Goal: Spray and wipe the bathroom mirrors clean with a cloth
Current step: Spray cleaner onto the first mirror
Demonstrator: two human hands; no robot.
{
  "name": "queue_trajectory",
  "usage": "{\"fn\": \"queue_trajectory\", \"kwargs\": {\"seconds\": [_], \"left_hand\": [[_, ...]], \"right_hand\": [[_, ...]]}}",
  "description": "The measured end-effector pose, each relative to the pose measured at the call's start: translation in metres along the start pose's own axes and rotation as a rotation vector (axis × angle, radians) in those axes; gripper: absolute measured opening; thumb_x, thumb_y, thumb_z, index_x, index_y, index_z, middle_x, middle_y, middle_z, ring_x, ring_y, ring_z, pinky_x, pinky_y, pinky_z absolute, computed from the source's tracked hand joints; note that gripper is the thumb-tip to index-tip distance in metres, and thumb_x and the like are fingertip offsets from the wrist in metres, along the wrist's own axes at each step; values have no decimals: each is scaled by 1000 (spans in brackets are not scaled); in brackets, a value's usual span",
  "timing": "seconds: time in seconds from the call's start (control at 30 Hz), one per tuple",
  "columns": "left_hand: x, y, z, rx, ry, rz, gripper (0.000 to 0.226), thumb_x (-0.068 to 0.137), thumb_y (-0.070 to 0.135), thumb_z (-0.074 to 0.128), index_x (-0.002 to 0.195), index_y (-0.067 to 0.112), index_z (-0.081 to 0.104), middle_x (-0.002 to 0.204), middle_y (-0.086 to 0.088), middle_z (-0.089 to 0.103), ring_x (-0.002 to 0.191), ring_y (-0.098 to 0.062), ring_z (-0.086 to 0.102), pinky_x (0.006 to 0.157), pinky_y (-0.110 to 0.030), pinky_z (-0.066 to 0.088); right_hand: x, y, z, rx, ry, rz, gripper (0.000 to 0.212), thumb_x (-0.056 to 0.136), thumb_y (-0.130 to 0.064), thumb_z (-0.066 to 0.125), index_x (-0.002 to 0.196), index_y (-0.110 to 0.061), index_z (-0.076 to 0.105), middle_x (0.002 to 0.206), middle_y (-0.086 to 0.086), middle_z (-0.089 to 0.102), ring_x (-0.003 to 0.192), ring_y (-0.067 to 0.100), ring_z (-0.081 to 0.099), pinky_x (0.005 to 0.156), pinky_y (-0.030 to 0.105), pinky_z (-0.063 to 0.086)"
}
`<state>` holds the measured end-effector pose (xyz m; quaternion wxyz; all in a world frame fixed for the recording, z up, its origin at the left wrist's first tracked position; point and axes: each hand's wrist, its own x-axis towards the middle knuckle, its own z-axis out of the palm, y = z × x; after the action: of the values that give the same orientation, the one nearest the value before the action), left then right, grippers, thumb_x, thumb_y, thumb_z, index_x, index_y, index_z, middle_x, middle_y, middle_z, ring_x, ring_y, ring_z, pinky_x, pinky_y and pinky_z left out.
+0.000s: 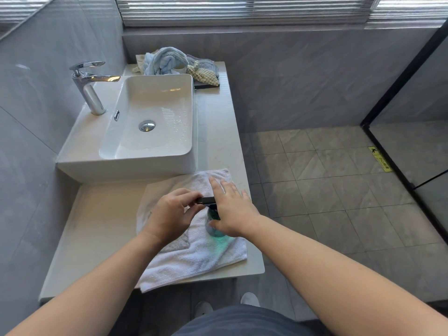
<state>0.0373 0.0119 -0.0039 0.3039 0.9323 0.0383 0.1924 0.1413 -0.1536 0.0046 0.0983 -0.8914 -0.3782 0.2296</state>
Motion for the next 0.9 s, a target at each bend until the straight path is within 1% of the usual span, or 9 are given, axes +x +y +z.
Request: {"fn": "queue_trajectory", "kwargs": {"seconds": [0.13,0.33,0.4,0.47,0.57,0.63,0.7,0.8,0.9], "left_hand": [[-4,0,7,124,58,83,20,85,15,82,103,11,74,92,3,69,73,-15,61,66,-27,54],[-3,3,12,134,50,92,21,86,14,79,105,8,72,94,0,68,76,-19,64,71,-27,52],[-2,1,6,96,-2,66,29,86,26,79,111,13,72,99,6,68,80,-11,65,73,-32,57],[-3,-9,0,97,-84,15,57,85,47,75,132,16,65,119,8,67,98,-7,65,87,-30,57],[-9,-39,-5,267,-260,-79,98,86,71,57,162,17,27,165,1,31,147,-16,37,117,-33,35],[-16,-63,-4,451,-477,-160,113,85,79,51,164,20,-5,171,0,-10,159,-20,4,128,-37,15],[-25,-81,2,578,-691,-217,126,81,82,55,159,22,-23,164,0,-32,157,-22,-17,129,-42,4],[-32,-95,11,642,-855,-217,143,72,81,67,150,17,-34,159,-3,-38,154,-24,-25,128,-46,-5],[-32,-100,18,652,-941,-210,149,69,74,76,152,14,-33,157,-4,-38,155,-25,-22,127,-45,-5]], "right_hand": [[-1,0,1,-10,6,-8,114,90,-46,72,164,-26,-12,171,10,6,160,29,4,126,59,12],[-1,3,-1,7,9,-21,112,89,-46,73,164,-28,-9,167,9,15,157,27,12,126,57,18],[-2,5,-1,34,19,-27,109,89,-44,73,164,-29,-5,165,7,20,155,26,16,125,56,21],[-3,6,-1,72,33,-31,105,89,-40,73,164,-29,0,162,5,23,153,25,20,124,54,23],[-3,8,0,103,48,-28,101,89,-37,71,164,-30,4,161,4,26,152,24,23,124,53,24],[-1,7,1,101,51,-30,101,89,-36,71,164,-30,4,161,4,26,152,24,22,124,52,24],[0,7,1,98,46,-31,100,90,-36,71,164,-30,4,161,3,26,152,25,24,124,52,24],[-2,7,0,97,45,-23,100,90,-37,71,164,-31,3,160,3,27,150,25,26,124,52,25],[-2,8,-3,97,36,-18,99,90,-36,70,164,-31,4,159,3,30,149,24,28,124,51,25]]}}
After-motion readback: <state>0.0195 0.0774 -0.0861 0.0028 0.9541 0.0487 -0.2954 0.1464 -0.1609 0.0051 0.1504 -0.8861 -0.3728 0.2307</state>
